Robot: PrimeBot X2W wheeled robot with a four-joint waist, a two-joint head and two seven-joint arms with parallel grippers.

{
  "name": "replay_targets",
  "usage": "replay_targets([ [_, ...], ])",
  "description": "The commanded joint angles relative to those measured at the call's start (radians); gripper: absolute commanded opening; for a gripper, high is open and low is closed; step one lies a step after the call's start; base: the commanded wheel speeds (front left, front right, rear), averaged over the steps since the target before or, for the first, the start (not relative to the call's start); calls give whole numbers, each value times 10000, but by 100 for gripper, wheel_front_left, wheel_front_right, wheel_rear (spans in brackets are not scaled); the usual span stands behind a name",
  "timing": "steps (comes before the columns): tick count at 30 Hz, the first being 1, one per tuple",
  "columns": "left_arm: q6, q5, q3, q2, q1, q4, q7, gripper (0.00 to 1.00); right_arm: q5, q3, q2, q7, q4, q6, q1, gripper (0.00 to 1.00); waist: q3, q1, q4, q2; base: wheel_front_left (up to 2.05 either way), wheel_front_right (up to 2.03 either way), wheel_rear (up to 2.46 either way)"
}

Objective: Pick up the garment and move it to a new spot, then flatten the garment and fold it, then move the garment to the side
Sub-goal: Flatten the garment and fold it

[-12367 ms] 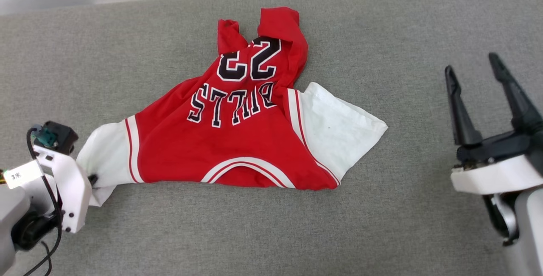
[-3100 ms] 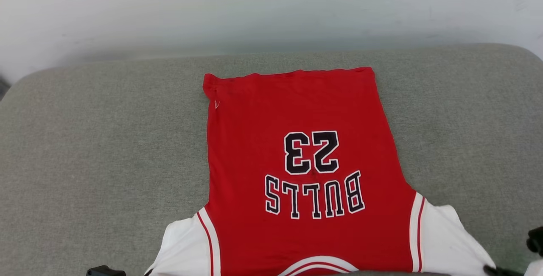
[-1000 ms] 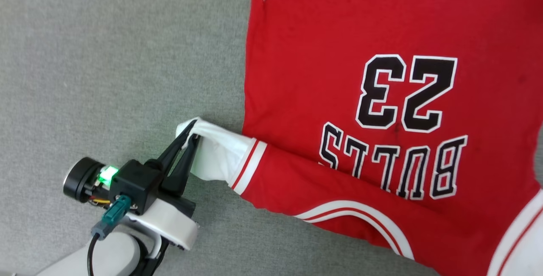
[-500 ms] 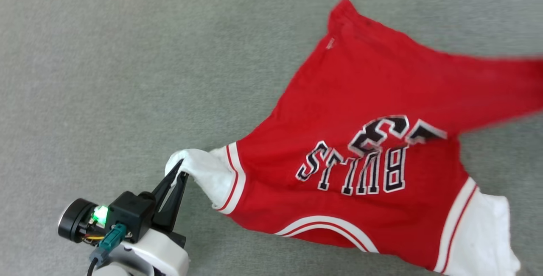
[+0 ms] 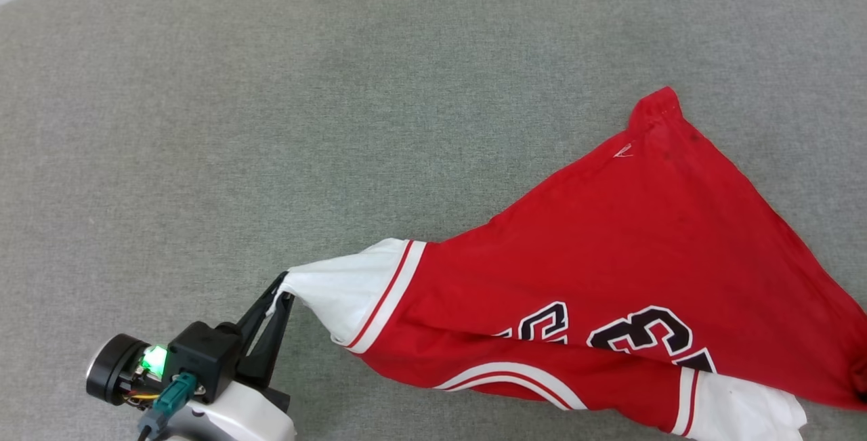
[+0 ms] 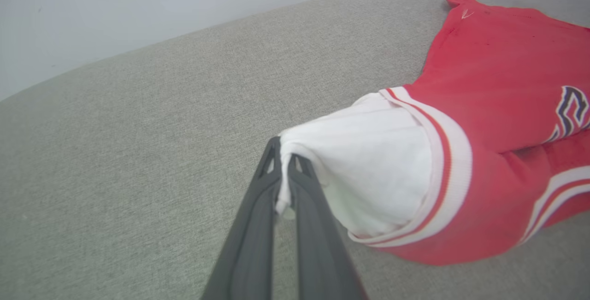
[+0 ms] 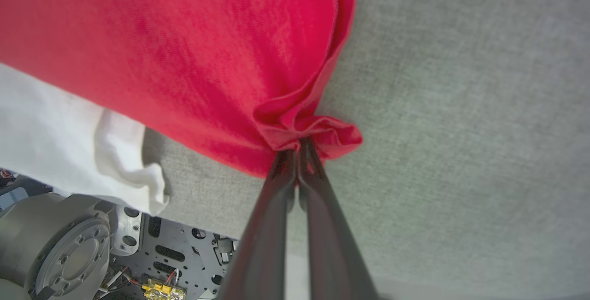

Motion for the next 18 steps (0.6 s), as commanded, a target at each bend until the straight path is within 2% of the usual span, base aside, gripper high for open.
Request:
replay_targets([
  [1, 1, -18, -29, -53, 50, 21, 14, 0, 51, -100, 360, 56, 78, -3, 657, 0, -2, 2, 34, 0, 0, 0, 0],
  [3, -27, -34, -40, -98, 25, 56, 40, 0, 58, -441, 536, 97, 4, -3, 940, 0, -25, 2, 47, 0, 0, 0, 0],
  [4, -44, -46, -56, -107, 21, 76, 39, 0, 51, -670, 548, 117, -91, -3, 938, 6, -43, 2, 43, 0, 0, 0, 0],
  [5, -66, -52, -74, -114, 14, 102, 51, 0, -66, -971, 499, 71, -271, -3, 849, 74, -62, 2, 46, 0, 0, 0, 0],
  [6, -81, -53, -83, -122, 1, 119, 51, 0, -156, -1315, 435, 28, -446, -4, 689, 100, -80, 2, 49, 0, 0, 0, 0],
  [13, -113, 41, -117, -182, -168, 99, 54, 0, -675, -2967, 173, 486, -1867, -4, -577, 100, 25, 2, 170, 0, 0, 0, 0],
  [18, -278, 203, -165, -336, -510, 112, 122, 0, -1285, -3305, 195, 1458, -2869, -4, -2536, 100, 419, 2, 486, 0, 0, 0, 0],
])
